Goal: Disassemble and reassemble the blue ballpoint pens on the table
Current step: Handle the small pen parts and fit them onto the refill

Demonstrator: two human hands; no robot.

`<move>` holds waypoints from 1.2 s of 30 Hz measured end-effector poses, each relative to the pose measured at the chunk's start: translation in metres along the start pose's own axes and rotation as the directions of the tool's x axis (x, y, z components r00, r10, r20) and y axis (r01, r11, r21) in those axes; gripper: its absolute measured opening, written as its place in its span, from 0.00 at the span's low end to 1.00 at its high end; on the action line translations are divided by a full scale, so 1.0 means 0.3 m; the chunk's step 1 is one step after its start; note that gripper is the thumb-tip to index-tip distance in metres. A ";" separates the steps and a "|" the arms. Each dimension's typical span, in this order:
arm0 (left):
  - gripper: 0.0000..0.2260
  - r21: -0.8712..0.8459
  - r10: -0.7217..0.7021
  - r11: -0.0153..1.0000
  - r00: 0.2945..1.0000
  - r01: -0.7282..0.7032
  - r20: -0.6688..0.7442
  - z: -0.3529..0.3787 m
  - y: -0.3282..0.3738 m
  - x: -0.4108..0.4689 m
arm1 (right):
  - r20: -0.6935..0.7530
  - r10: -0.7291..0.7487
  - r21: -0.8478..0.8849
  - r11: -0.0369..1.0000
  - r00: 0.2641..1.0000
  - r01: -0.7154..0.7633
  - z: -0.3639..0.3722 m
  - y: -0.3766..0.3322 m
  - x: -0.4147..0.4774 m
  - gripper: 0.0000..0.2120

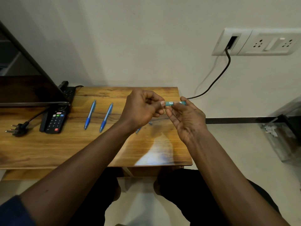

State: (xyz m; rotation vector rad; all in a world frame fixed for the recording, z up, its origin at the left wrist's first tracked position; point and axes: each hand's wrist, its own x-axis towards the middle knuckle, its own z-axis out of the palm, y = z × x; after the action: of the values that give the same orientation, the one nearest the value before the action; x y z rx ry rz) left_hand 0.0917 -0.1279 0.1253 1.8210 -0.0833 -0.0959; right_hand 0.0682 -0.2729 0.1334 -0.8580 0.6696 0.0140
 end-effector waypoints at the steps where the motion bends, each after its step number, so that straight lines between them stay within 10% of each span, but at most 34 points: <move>1: 0.01 0.002 -0.001 1.000 1.000 0.001 0.013 -0.002 0.001 0.003 | -0.003 -0.003 -0.009 1.000 1.000 0.003 -0.001 -0.003 0.000 0.20; 12: 0.08 -0.051 -0.162 0.982 0.950 0.181 0.266 -0.086 0.038 0.023 | 0.104 -0.001 -0.177 0.984 0.995 0.020 -0.002 -0.017 0.005 0.19; 28: 0.03 0.002 -0.145 0.989 0.968 0.148 0.205 -0.064 -0.024 0.025 | 0.195 0.016 -0.336 0.940 0.981 0.052 -0.053 -0.012 0.026 0.19; 36: 0.04 0.197 -0.151 0.975 0.958 0.103 0.245 -0.037 -0.032 0.071 | 0.423 -0.381 -0.866 0.099 0.822 0.491 -0.114 0.054 0.039 0.11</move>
State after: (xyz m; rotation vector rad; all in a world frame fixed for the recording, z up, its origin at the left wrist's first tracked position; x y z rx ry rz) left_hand 0.1142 -0.1172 0.1182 1.9884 -0.1630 -0.4309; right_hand 0.0547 -0.2892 0.0998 -2.3021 0.1832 -0.0925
